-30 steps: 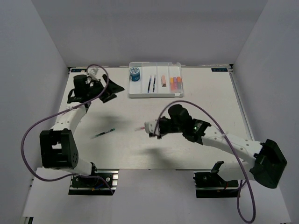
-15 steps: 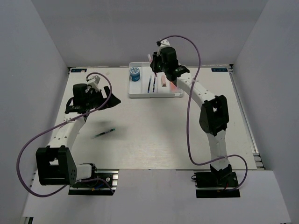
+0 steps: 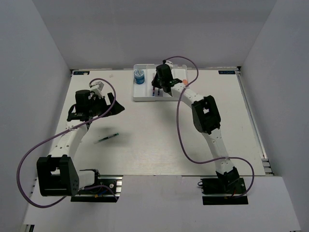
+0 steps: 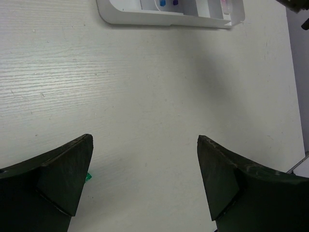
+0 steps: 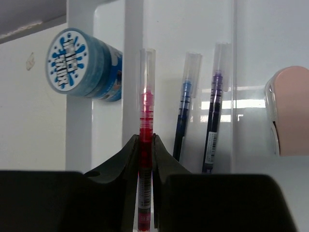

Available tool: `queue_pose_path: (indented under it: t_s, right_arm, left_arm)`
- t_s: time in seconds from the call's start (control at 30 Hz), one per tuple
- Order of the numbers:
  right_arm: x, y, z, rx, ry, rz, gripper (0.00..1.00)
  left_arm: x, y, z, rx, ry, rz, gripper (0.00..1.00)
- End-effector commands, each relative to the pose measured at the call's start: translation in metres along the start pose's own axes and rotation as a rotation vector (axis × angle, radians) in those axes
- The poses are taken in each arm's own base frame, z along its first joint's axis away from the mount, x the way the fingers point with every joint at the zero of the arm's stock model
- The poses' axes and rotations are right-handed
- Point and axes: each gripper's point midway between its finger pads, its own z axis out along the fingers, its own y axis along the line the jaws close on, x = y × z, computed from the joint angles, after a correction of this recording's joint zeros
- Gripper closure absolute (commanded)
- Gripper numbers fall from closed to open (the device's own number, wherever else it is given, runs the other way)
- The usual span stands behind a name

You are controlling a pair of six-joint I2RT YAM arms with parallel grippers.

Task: Sort the stationery into containers
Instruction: Place the pen in the storage box.

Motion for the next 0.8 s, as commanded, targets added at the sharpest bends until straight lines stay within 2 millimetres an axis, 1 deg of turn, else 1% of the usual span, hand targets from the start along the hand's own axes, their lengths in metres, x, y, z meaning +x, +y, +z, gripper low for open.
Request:
queue_pose_path:
  t_s: [0.0,0.07,0.1,0.17,0.27,0.3,0.37,0.4,0.43,0.47,0.5,0.53,0.57,0.6,0.63,0.7,0.73,0.77]
  right_arm:
    - [-0.033,0.012,0.007,-0.018,-0.129,0.064,1.00]
    - [-0.031,0.013,0.014,-0.040,-0.143,0.037,1.00]
    - [-0.028,0.014,0.016,-0.045,-0.141,0.025,1.00]
    - [-0.025,0.010,0.022,-0.042,-0.141,0.029,0.99]
    - [-0.019,0.018,0.027,-0.079,-0.132,0.028,0.97]
    - [-0.019,0.016,0.029,-0.076,-0.135,0.030,0.96]
    - [-0.013,0.019,0.032,-0.080,-0.135,0.038,0.85]
    - [-0.015,0.021,0.032,-0.079,-0.143,0.039,0.74]
    - [-0.014,0.018,0.033,-0.071,-0.143,0.038,0.69]
    - [-0.014,0.017,0.033,-0.062,-0.144,0.037,0.67]
    - [-0.014,0.016,0.033,-0.060,-0.142,0.038,0.62]
    - [-0.015,0.017,0.031,-0.061,-0.143,0.042,0.60]
    - [-0.016,0.015,0.031,-0.058,-0.140,0.042,0.59]
    - [-0.015,0.015,0.030,-0.060,-0.138,0.039,0.58]
    - [-0.020,0.015,0.028,-0.061,-0.142,0.040,0.58]
    - [-0.021,0.018,0.023,-0.064,-0.140,0.031,0.58]
    - [-0.030,0.023,0.016,-0.078,-0.151,0.029,0.58]
    - [-0.033,0.028,0.011,-0.094,-0.148,0.020,0.58]
  left_arm:
    - [0.002,-0.005,-0.006,0.016,-0.010,0.028,0.02]
    - [0.002,-0.006,-0.008,0.021,-0.014,0.042,0.02]
    - [0.005,-0.005,-0.008,0.019,-0.005,0.038,0.02]
    - [0.007,-0.004,-0.008,0.014,0.002,0.046,0.02]
    - [0.008,-0.002,-0.008,0.008,0.011,0.046,0.02]
    - [0.009,-0.001,-0.008,0.004,0.015,0.044,0.02]
    - [0.008,0.000,-0.008,-0.004,0.015,0.054,0.02]
    - [0.011,0.002,-0.008,-0.009,0.028,0.053,0.02]
    - [0.009,0.002,-0.008,-0.011,0.030,0.064,0.02]
    - [0.016,0.005,-0.007,-0.015,0.068,0.080,0.02]
    - [0.018,0.006,-0.007,-0.014,0.088,0.095,0.02]
    - [0.015,0.004,-0.008,0.003,0.096,0.140,0.02]
    - [0.020,0.004,-0.009,0.006,0.128,0.142,0.02]
    - [0.022,0.007,-0.008,0.004,0.147,0.154,0.02]
    - [0.019,0.005,-0.008,0.022,0.156,0.202,0.02]
    - [0.026,0.012,-0.011,0.025,0.210,0.253,0.02]
    - [0.018,0.013,-0.013,0.034,0.213,0.365,0.05]
    - [0.029,0.015,-0.020,0.037,0.273,0.391,0.07]
